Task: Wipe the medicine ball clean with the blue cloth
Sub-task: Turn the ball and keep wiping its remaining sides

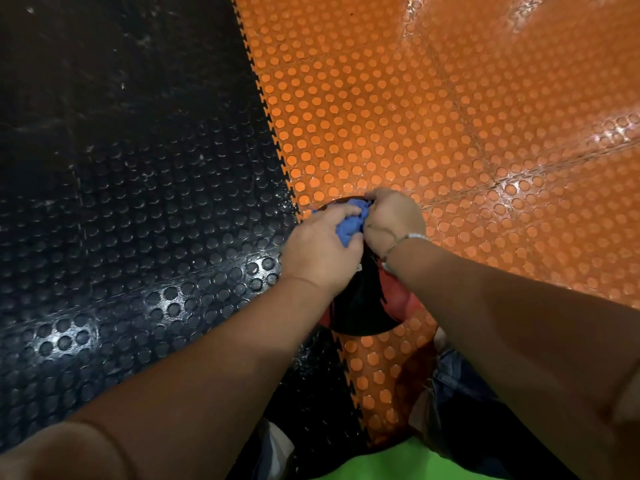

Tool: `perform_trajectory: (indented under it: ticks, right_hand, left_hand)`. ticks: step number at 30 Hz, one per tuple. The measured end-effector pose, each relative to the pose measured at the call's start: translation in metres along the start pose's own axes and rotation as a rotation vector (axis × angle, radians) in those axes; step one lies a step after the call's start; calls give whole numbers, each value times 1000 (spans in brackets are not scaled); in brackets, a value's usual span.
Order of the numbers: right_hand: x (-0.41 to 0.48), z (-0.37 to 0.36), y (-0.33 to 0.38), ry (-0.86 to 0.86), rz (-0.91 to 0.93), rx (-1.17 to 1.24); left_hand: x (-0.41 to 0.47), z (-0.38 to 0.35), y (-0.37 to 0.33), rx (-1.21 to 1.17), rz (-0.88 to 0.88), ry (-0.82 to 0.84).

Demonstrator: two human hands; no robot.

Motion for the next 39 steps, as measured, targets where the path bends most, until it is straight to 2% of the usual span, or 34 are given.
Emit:
perform_trajectory:
  ticks: [1, 5, 9, 10, 13, 14, 17, 18, 20, 22, 23, 24, 26, 27, 28, 30, 31, 32, 35, 36, 37, 39]
  right_hand:
    - [1, 0, 1, 7, 7, -8]
    - [2, -5, 5, 23, 40, -9]
    - [5, 2, -1, 34, 18, 3]
    - [4, 2, -2, 37, 19, 2]
    - [4, 0, 0, 12, 34, 15]
    - [5, 1, 0, 5, 35, 16]
    - [7, 4, -3, 20, 26, 9]
    - [7, 5, -4, 24, 29, 4]
    - [4, 6, -4, 18, 47, -13]
    - [2, 7, -4, -1, 51, -11]
    - [3, 7, -5, -6, 51, -7]
    - [4, 9, -5, -10, 52, -5]
    - [6, 10, -6, -9, 56, -9]
    - [6, 9, -5, -4, 57, -15]
    - [5, 8, -3, -1, 54, -21]
    - [3, 5, 0, 0, 50, -33]
    - [2, 3, 2, -4, 48, -40]
    - [2, 2, 3, -9, 51, -48]
    - [1, 1, 2, -3, 73, -61]
    - [0, 1, 1, 1, 77, -64]
    - [-1, 2, 1, 0, 80, -65]
    - [-4, 2, 2, -6, 83, -56]
  left_hand:
    - [3, 2, 5, 7, -7, 13]
    - [20, 10, 39, -70, 214, -24]
    - [1, -2, 2, -62, -57, 20]
    - [5, 1, 6, -26, -57, 4]
    - [25, 9, 31, -9, 163, -9]
    - [25, 8, 28, 0, 172, 13]
    - [14, -5, 1, 92, -23, 132]
    - [15, -1, 6, 127, -23, 132]
    - [28, 8, 38, 178, 133, 104]
    - [29, 12, 56, 88, 257, 82]
    - [24, 12, 48, 35, 198, 68]
    - [18, 9, 29, 28, 48, 65]
    - [-3, 1, -7, 114, -275, 68]
    - [-6, -1, -11, 177, -349, 50]
    - [1, 1, -4, 217, -292, 43]
    - [22, 7, 26, 155, 0, 55]
    - [27, 8, 33, 120, 85, 70]
    - [26, 9, 30, 129, 61, 70]
    - [13, 5, -5, 196, -215, 128]
    - [11, 4, -6, 212, -246, 131]
    - [16, 3, 1, 236, -209, 131]
    - [30, 6, 26, 143, -4, 85]
Point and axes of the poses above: each hand's wrist, its own x-axis towards the middle knuckle, its own z-axis out of the back of the hand, y = z × x, the point moved 9 cm from there along x, towards the middle knuckle, and after that the axes turned 14 degrees about x, right-handed, at the moved point
